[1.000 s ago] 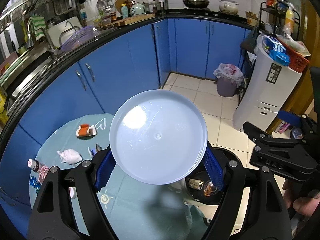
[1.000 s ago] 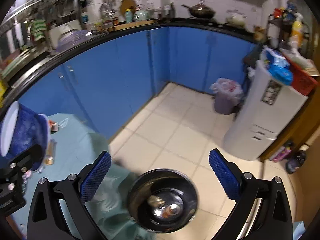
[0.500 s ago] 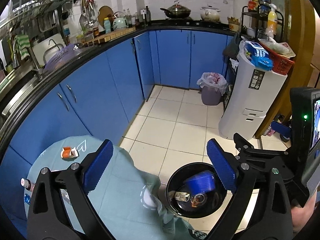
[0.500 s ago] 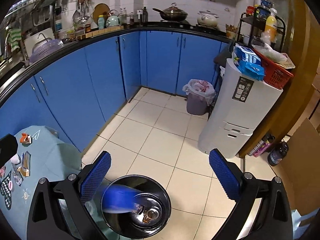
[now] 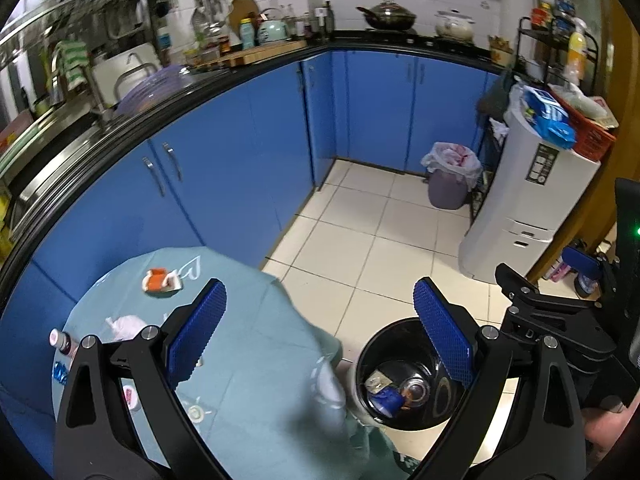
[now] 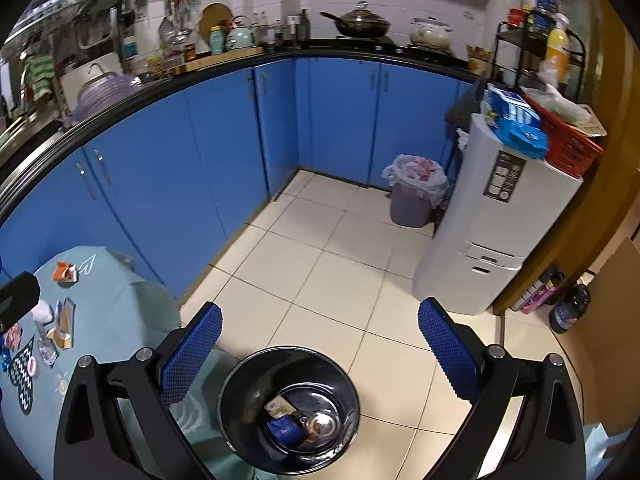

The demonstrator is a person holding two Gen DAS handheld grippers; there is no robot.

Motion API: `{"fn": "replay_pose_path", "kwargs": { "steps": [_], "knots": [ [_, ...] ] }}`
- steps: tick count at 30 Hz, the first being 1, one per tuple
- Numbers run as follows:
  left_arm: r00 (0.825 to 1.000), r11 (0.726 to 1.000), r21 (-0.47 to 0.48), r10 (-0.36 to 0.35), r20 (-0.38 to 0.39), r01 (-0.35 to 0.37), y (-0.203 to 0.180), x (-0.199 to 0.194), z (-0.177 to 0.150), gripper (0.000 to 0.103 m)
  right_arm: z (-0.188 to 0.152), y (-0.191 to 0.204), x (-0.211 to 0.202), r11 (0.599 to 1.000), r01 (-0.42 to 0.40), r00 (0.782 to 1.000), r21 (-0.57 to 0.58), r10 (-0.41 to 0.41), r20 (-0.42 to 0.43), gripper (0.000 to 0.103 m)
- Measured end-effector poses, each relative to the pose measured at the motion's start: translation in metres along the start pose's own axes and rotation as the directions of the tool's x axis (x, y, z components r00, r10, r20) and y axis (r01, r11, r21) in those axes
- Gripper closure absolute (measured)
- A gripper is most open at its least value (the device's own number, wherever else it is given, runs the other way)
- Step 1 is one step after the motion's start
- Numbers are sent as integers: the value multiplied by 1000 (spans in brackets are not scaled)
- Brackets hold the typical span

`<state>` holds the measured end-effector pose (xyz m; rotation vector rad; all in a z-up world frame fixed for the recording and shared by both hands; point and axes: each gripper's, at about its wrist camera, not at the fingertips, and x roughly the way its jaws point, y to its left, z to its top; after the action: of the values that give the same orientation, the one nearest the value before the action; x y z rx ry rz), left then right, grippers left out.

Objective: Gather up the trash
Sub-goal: 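Move both grippers back over the table toward the remaining trash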

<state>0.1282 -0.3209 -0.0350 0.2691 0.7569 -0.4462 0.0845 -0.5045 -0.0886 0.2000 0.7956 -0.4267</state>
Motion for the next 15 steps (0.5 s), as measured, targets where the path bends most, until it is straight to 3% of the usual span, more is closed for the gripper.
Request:
{"fn": "replay_pose_path", "kwargs": {
  "steps": [8, 15],
  "knots": [
    [996, 993, -86, 83, -15, -84, 60, -9, -20, 9, 2, 54, -1, 993, -82, 997, -82, 82, -5, 7],
    [984, 970, -166, 168, -62, -176, 121, -12, -52, 9, 1, 113, 3, 965, -220, 975, -144, 215, -52, 7]
  ]
}}
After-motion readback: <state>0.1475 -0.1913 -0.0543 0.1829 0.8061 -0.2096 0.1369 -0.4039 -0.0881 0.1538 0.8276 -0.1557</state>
